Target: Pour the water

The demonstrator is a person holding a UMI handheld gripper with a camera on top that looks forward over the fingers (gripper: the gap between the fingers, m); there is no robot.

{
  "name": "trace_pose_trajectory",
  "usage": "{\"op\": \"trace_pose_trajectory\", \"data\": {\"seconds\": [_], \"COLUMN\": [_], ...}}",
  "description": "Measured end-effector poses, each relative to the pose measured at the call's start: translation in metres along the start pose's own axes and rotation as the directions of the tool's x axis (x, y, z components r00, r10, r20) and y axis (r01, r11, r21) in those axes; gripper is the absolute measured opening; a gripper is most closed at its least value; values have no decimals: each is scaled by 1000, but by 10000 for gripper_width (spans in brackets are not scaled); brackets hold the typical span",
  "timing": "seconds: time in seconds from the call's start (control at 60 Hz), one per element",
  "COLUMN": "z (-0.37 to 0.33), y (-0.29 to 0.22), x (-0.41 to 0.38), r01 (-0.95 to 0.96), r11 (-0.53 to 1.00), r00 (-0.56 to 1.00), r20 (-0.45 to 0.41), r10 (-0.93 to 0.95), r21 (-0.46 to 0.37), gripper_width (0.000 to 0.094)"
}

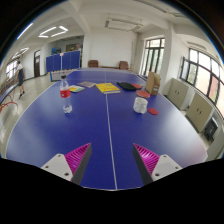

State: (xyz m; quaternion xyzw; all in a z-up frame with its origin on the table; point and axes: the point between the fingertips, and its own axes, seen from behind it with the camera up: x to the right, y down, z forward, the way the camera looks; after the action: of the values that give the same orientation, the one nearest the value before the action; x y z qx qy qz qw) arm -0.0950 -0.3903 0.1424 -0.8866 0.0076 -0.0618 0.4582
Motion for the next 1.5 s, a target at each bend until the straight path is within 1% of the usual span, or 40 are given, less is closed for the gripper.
{"op": "trace_pose_trajectory", "data": {"seconds": [0.067,0.083,0.1,0.117,0.133,0.15,0.167,0.183,0.217,0.25,0.3,0.35,0.483,0.533,0.617,0.683,0.767,0.8,0.817,0.883,0.917,0.983,1.0,1.017,1.083,1.15,1.2,1.267,1.317,1.35,1.417,1.467,1.5], "z": [20,26,15,36,43,35,58,52,68,100,119,150,231,258,294,312,324,329,330,331,330,330,331,331,328,321,311,283,260,251,221,201,187], "y": [-6,-9,-15,-20,-25,-31,-37,-44,-58,-73,-97,-120,-167,-183,-193,-195,-200,-203,-204,-207,-208,-208,-208,-208,-208,-220,-228,-257,-285,-301,-338,-367,-381], "x": [-51,-63,-88,-99,-111,-127,-135,-150,-173,-191,-219,-242,-279,-283,-289,-293,-297,-295,-294,-297,-302,-300,-296,-296,-298,-294,-302,-283,-274,-261,-229,-211,-193], "r01": [8,11,15,19,24,27,32,35,37,37,35,29,9,11,-1,-9,8,15,18,1,-8,-5,-6,-4,-10,-27,-57,-180,-293,-389,-587,-715,-786], "r11": [1000,1000,1000,999,999,998,998,997,994,992,986,980,966,962,961,957,949,945,942,938,937,932,930,929,928,925,922,901,874,844,756,670,607], "r00": [998,997,995,994,992,991,990,988,985,984,981,979,982,985,990,991,992,993,993,990,987,988,987,987,983,979,971,941,904,857,717,573,455], "r20": [67,81,97,109,121,132,138,147,162,170,185,192,182,162,136,133,119,106,102,133,151,148,150,151,173,197,235,336,410,481,621,715,775], "r10": [-8,-12,-16,-22,-28,-34,-41,-46,-53,-58,-65,-68,-57,-57,-39,-31,-48,-52,-55,-51,-48,-53,-53,-56,-59,-52,-37,41,122,185,318,400,439], "r21": [3,10,16,28,39,49,62,73,100,123,161,197,257,273,276,291,316,327,334,348,350,363,368,370,372,378,383,395,387,369,290,198,118], "gripper_width": [857,858,853,855,855,852,858,859,857,854,857,860,857,856,844,781,646,554,531,486,440,367,364,331,329,327,327,329,327,327,329,328,328]}}
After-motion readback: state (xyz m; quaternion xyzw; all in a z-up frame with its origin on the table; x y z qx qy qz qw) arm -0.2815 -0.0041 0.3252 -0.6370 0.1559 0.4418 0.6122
